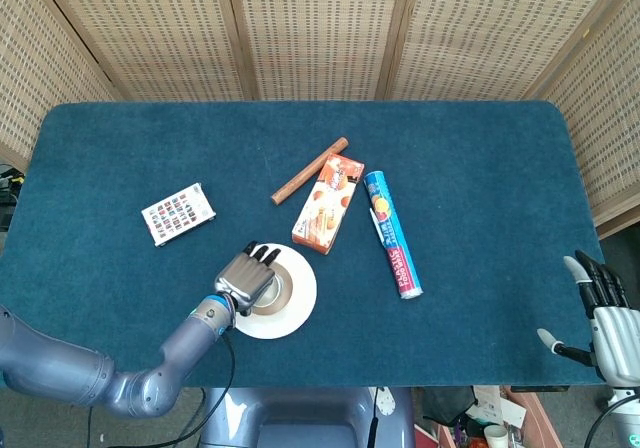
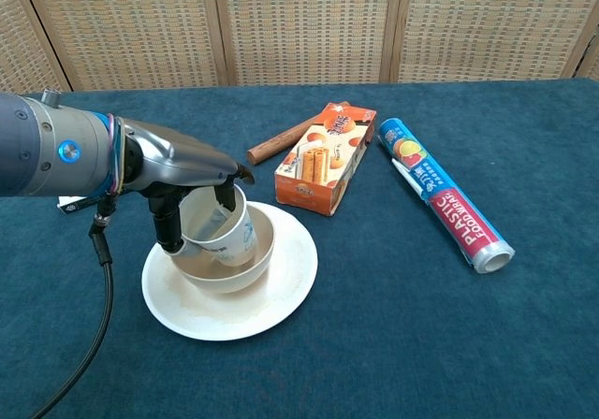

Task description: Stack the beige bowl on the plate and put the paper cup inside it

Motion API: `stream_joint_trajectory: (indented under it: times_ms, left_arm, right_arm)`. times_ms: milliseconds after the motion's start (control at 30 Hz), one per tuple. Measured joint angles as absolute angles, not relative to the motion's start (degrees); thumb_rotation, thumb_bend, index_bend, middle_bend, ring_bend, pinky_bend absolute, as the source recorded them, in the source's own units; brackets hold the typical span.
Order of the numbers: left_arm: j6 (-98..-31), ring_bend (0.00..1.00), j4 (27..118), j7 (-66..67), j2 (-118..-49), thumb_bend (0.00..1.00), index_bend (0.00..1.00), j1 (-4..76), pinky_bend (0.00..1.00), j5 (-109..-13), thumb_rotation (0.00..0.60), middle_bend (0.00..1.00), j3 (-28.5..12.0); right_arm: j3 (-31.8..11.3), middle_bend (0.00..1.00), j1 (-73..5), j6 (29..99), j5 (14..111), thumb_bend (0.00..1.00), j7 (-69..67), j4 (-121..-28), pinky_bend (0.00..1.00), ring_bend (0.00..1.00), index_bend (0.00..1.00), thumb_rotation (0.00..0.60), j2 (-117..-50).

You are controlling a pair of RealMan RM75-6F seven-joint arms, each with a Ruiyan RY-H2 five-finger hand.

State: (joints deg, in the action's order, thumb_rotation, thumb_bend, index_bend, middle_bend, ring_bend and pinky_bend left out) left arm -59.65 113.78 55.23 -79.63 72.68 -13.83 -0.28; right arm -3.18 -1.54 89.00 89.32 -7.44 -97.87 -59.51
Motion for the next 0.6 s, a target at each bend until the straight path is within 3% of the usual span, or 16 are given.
stream_joint_trajectory:
  times_ms: [600]
  left_arm:
    - [-60.5,0.00,115.1,51.4,-77.8,0.30,0.46,71.9,0.00,-17.4,0.600,0.00,-0.1]
  right_arm:
    - [-3.2,0.00,-1.5,89.1,89.2,0.15,-7.4,-97.7,0.00,0.00,0.00,0.600,-59.6]
